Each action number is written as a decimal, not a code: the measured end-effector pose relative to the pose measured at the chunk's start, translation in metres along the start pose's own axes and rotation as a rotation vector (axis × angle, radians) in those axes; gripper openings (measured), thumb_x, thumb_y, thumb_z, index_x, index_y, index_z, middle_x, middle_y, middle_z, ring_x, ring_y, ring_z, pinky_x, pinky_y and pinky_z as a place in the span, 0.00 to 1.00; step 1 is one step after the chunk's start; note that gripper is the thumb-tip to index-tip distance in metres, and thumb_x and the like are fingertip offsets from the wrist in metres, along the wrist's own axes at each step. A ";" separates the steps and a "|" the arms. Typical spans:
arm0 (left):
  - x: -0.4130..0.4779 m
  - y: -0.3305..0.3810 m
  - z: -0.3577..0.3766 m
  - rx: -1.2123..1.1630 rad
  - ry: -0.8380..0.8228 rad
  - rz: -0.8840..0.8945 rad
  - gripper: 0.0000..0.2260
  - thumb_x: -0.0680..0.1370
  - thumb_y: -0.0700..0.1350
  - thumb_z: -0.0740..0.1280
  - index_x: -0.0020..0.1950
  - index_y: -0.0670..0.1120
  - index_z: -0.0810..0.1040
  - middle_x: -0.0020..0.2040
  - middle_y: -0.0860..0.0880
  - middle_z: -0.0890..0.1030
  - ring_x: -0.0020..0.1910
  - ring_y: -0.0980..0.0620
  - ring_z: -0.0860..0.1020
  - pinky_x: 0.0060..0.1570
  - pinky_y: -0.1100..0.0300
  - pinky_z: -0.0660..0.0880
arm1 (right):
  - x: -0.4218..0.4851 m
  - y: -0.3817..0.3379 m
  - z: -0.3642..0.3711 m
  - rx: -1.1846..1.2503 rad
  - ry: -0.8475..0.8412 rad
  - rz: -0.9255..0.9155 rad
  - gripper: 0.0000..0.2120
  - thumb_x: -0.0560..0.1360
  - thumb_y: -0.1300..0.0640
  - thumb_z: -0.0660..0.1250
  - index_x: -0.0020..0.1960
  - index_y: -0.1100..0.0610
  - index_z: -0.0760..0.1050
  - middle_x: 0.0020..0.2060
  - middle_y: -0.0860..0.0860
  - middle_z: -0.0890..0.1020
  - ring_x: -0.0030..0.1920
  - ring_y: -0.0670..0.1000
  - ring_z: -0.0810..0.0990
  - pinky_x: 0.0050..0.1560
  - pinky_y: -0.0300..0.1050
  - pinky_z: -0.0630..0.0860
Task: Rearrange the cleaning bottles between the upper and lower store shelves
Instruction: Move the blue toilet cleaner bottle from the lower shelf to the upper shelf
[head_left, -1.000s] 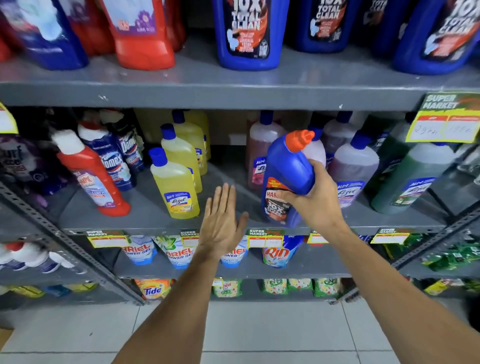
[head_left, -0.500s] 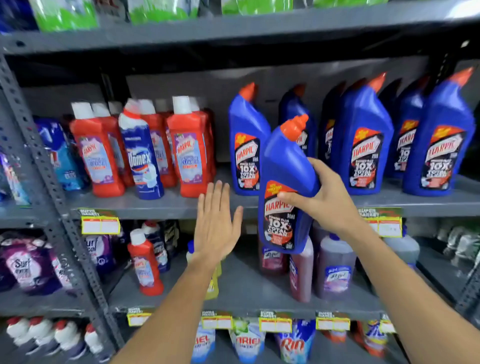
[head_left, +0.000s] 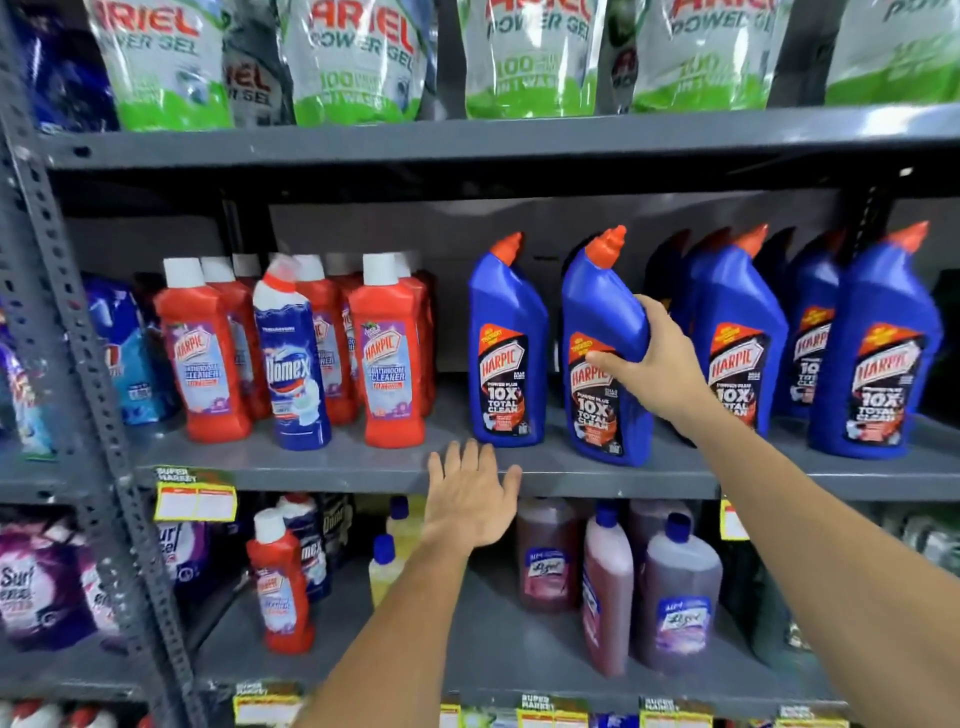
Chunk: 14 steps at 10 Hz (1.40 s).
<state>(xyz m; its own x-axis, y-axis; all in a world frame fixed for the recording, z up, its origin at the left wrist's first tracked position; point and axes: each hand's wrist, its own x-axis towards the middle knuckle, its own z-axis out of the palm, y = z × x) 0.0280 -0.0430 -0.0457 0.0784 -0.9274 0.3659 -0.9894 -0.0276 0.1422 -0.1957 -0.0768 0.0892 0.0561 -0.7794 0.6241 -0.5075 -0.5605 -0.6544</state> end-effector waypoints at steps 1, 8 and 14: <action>0.001 -0.002 0.002 -0.020 -0.029 -0.003 0.29 0.81 0.61 0.45 0.75 0.44 0.63 0.74 0.45 0.67 0.74 0.42 0.60 0.73 0.40 0.52 | -0.003 0.013 0.008 0.057 0.006 0.047 0.43 0.68 0.53 0.80 0.76 0.48 0.61 0.68 0.49 0.76 0.67 0.54 0.76 0.66 0.58 0.74; -0.004 0.000 0.000 -0.054 -0.027 0.001 0.29 0.82 0.60 0.45 0.77 0.45 0.59 0.77 0.48 0.63 0.77 0.45 0.56 0.76 0.41 0.47 | -0.049 0.073 0.023 0.181 -0.040 0.298 0.40 0.69 0.51 0.80 0.75 0.48 0.63 0.61 0.48 0.80 0.63 0.52 0.79 0.62 0.50 0.77; -0.007 0.005 -0.007 -0.056 -0.060 -0.023 0.29 0.82 0.60 0.45 0.78 0.45 0.57 0.79 0.47 0.60 0.78 0.45 0.53 0.76 0.42 0.45 | -0.040 0.087 0.030 0.152 -0.024 0.273 0.41 0.69 0.60 0.80 0.76 0.55 0.63 0.64 0.54 0.79 0.63 0.54 0.78 0.63 0.49 0.74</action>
<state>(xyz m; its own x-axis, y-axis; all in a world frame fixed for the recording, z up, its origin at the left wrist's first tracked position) 0.0232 -0.0338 -0.0415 0.0916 -0.9476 0.3062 -0.9790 -0.0294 0.2020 -0.2167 -0.1031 -0.0057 -0.0430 -0.9122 0.4076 -0.3721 -0.3640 -0.8539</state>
